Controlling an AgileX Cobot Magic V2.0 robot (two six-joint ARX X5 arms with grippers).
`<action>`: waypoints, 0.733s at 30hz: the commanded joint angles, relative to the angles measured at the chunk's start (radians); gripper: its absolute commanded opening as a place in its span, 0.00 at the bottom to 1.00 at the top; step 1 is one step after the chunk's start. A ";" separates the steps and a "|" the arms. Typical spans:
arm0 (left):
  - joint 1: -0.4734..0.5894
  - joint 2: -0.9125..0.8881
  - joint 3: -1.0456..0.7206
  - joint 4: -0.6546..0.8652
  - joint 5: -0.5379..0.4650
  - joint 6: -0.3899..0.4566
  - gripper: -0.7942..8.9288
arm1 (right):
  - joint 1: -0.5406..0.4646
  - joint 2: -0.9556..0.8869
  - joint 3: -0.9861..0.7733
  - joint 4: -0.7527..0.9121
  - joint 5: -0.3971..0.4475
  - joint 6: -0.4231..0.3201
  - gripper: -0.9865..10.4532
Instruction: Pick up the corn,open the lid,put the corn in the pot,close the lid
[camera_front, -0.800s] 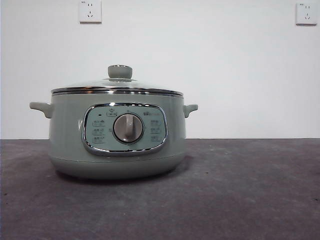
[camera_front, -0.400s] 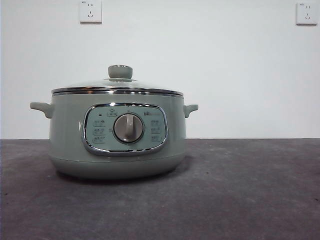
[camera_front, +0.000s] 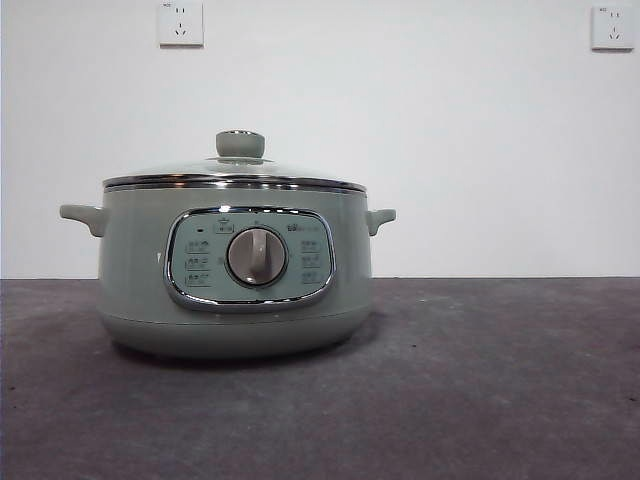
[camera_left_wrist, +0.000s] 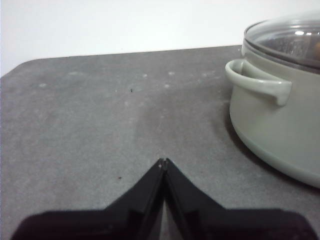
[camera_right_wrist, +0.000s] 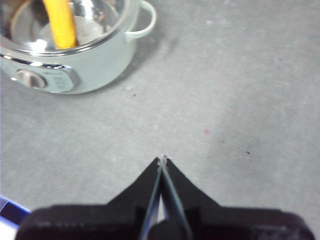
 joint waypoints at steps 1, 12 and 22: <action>0.003 0.013 -0.011 0.005 -0.002 -0.006 0.08 | -0.087 -0.035 -0.026 0.023 0.012 -0.110 0.09; 0.003 0.081 -0.011 0.005 -0.002 -0.006 0.08 | -0.565 -0.521 -0.784 1.067 -0.069 -0.142 0.09; 0.003 0.144 -0.011 0.005 -0.002 -0.006 0.08 | -0.697 -0.903 -1.257 1.211 -0.239 -0.143 0.09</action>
